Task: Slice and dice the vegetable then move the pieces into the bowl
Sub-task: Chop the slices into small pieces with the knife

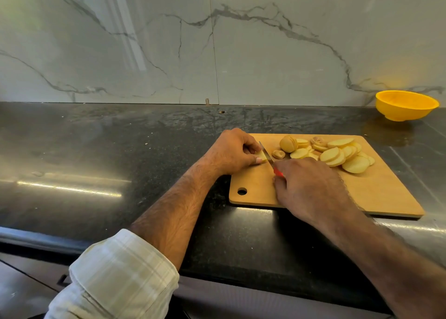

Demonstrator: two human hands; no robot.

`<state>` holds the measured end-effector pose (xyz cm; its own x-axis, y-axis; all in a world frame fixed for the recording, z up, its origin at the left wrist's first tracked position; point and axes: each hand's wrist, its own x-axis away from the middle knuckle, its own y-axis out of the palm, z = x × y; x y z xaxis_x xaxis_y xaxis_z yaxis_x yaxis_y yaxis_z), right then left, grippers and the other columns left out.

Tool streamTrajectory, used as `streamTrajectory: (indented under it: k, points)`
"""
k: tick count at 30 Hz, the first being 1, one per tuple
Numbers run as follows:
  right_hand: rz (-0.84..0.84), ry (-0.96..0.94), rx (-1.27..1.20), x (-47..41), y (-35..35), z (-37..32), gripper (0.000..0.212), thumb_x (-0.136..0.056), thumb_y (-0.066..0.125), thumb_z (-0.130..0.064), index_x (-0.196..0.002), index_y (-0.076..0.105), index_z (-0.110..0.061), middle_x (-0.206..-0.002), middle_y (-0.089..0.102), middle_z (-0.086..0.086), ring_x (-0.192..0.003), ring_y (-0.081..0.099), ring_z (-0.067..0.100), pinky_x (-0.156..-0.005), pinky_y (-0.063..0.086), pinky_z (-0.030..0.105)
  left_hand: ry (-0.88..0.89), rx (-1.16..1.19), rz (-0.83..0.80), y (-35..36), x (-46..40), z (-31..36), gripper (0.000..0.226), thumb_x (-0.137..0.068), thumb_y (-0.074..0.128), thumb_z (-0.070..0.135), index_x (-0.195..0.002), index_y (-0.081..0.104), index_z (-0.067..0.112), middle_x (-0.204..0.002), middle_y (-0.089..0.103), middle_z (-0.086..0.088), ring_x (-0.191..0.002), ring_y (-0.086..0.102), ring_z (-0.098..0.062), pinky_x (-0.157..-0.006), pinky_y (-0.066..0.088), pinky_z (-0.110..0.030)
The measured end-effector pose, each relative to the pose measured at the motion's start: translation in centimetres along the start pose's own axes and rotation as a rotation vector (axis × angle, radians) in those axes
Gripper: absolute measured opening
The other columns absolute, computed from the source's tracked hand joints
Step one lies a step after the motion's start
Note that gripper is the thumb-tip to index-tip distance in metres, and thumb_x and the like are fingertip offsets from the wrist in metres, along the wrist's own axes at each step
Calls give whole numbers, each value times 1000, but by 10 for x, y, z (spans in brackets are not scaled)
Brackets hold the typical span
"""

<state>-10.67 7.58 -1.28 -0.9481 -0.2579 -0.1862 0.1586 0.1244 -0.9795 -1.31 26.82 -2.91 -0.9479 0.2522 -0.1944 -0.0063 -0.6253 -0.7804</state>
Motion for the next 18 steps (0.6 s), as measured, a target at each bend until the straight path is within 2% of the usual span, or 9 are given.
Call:
streamTrajectory:
  k: [4, 6, 9, 14, 18]
  points:
    - [-68, -30, 56, -3, -4, -5, 18, -104, 51, -39, -114, 62, -30, -108, 65, -6, -87, 52, 15, -73, 47, 34, 6, -14, -5, 1, -2, -1, 29, -87, 88, 25, -114, 80, 17, -98, 70, 19, -85, 66, 0, -79, 51, -12]
    - [-100, -36, 51, -8, -5, -5, 12, -101, 55, -37, -107, 63, -30, -103, 64, -7, -91, 55, 16, -75, 50, 35, 4, -14, -7, 1, -2, -1, 28, -87, 88, 25, -112, 81, 18, -102, 72, 16, -87, 66, 0, -82, 52, -13]
    - [-116, -40, 44, -17, -8, -6, 9, -100, 58, -34, -93, 53, -30, -91, 54, -8, -88, 51, 17, -74, 46, 34, -7, -19, -7, 1, -3, 0, 26, -87, 88, 26, -111, 81, 19, -103, 75, 12, -90, 67, -1, -83, 54, -15]
    - [-147, -37, 19, -30, -16, -14, 14, -98, 63, -28, -98, 50, -28, -93, 51, -6, -92, 52, 16, -74, 46, 32, -20, -24, -16, -2, -1, 6, 25, -87, 88, 24, -110, 82, 18, -103, 76, 9, -92, 67, -2, -86, 57, -18]
    - [-132, -25, 30, -34, -13, -15, 13, -100, 61, -31, -111, 60, -25, -101, 54, -3, -92, 50, 17, -72, 42, 32, -17, -14, -5, -4, 3, 4, 29, -85, 89, 24, -113, 81, 18, -107, 76, 11, -94, 67, 0, -90, 56, -18]
